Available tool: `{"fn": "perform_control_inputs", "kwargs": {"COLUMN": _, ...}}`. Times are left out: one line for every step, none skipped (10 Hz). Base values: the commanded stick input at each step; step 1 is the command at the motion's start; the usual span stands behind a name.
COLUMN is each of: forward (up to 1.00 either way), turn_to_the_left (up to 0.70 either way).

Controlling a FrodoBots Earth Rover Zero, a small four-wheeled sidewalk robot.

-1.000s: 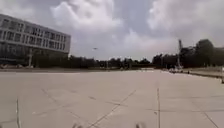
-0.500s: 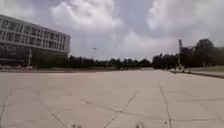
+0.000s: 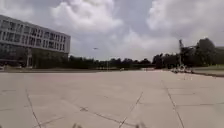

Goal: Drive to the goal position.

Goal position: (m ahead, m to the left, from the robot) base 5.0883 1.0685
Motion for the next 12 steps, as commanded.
{"fn": "perform_control_inputs", "kwargs": {"forward": 0.6, "turn_to_the_left": 0.02}}
{"fn": "perform_control_inputs", "kwargs": {"forward": 0.6, "turn_to_the_left": 0.01}}
{"fn": "perform_control_inputs", "kwargs": {"forward": 0.6, "turn_to_the_left": 0.0}}
{"fn": "perform_control_inputs", "kwargs": {"forward": 0.6, "turn_to_the_left": 0.0}}
{"fn": "perform_control_inputs", "kwargs": {"forward": 0.6, "turn_to_the_left": 0.0}}
{"fn": "perform_control_inputs", "kwargs": {"forward": 0.6, "turn_to_the_left": 0.0}}
{"fn": "perform_control_inputs", "kwargs": {"forward": 0.6, "turn_to_the_left": 0.0}}
{"fn": "perform_control_inputs", "kwargs": {"forward": 0.6, "turn_to_the_left": 0.0}}
{"fn": "perform_control_inputs", "kwargs": {"forward": 0.6, "turn_to_the_left": 0.0}}
{"fn": "perform_control_inputs", "kwargs": {"forward": 0.6, "turn_to_the_left": 0.0}}
{"fn": "perform_control_inputs", "kwargs": {"forward": 0.6, "turn_to_the_left": 0.0}}
{"fn": "perform_control_inputs", "kwargs": {"forward": 0.6, "turn_to_the_left": 0.0}}
